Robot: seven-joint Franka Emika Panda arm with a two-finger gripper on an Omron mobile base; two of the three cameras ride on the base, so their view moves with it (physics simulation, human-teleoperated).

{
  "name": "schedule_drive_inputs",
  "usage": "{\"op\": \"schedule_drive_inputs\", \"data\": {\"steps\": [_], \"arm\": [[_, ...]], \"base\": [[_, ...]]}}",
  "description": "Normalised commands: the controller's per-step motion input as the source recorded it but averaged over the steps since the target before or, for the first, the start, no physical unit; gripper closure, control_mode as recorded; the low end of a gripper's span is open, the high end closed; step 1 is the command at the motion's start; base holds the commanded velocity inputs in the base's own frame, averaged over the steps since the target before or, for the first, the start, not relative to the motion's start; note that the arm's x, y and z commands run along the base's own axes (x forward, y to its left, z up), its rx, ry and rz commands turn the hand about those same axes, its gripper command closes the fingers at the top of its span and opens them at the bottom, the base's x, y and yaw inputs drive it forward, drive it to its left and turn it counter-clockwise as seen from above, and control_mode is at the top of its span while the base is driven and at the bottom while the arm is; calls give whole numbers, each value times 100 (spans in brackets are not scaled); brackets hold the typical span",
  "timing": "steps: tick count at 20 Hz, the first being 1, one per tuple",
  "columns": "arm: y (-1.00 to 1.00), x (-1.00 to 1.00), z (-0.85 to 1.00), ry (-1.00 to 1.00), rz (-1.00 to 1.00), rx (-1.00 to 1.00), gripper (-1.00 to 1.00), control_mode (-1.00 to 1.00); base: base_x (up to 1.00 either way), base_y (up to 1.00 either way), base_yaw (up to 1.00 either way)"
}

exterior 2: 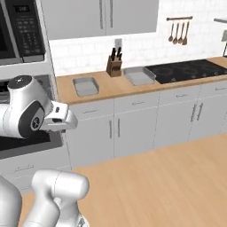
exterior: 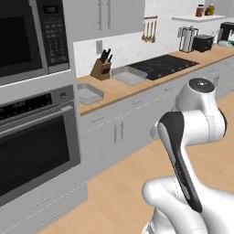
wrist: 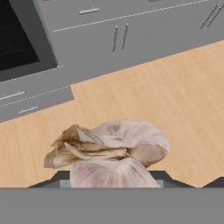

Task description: Place one garlic and one chicken drumstick in each tupperware on the nearby counter, to pack two identical lunches.

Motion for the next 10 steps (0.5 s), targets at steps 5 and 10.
{"op": "schedule_drive_inputs", "data": {"steps": [5,10], "arm": [[0,0,0,0,0,0,100,100],[0,0,0,0,0,0,100,100]], "base": [[100,-58,0],[100,-36,0]]}}
